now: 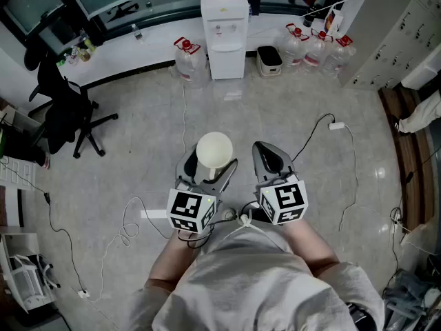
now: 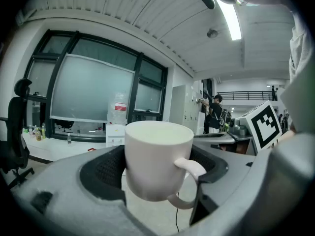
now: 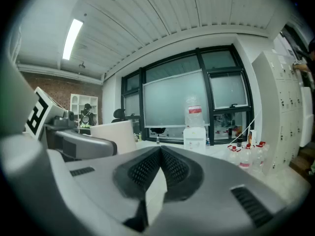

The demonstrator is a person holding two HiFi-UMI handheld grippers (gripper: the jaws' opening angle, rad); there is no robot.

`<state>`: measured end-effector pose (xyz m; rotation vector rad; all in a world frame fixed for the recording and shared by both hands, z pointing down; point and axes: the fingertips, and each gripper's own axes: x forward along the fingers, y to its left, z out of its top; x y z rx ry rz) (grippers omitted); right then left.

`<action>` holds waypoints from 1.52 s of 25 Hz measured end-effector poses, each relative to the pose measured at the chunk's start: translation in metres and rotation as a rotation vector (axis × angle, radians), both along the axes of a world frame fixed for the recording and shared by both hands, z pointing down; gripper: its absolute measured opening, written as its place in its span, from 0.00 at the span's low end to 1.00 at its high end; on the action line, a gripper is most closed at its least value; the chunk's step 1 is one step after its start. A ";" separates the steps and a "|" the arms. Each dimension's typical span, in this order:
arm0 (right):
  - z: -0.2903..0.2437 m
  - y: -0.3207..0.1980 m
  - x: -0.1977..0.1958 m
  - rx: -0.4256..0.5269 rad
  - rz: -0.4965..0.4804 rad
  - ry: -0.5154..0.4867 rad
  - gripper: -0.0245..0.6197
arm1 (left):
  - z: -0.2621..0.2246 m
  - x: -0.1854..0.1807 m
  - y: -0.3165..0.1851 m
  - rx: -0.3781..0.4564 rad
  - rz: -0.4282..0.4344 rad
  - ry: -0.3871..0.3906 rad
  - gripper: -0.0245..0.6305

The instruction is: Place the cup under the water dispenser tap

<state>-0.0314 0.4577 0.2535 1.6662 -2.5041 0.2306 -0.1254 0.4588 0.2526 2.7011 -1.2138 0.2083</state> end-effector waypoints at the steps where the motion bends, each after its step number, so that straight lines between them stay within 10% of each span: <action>1: 0.000 -0.001 -0.001 -0.001 -0.001 0.001 0.08 | 0.000 -0.001 -0.001 0.000 0.000 0.002 0.63; 23: 0.009 -0.026 -0.015 -0.027 0.036 -0.052 0.08 | -0.007 -0.019 -0.019 0.081 0.036 0.084 0.63; 38: -0.005 -0.190 0.055 0.015 -0.051 -0.117 0.08 | -0.027 0.051 -0.135 0.159 -0.019 0.103 0.63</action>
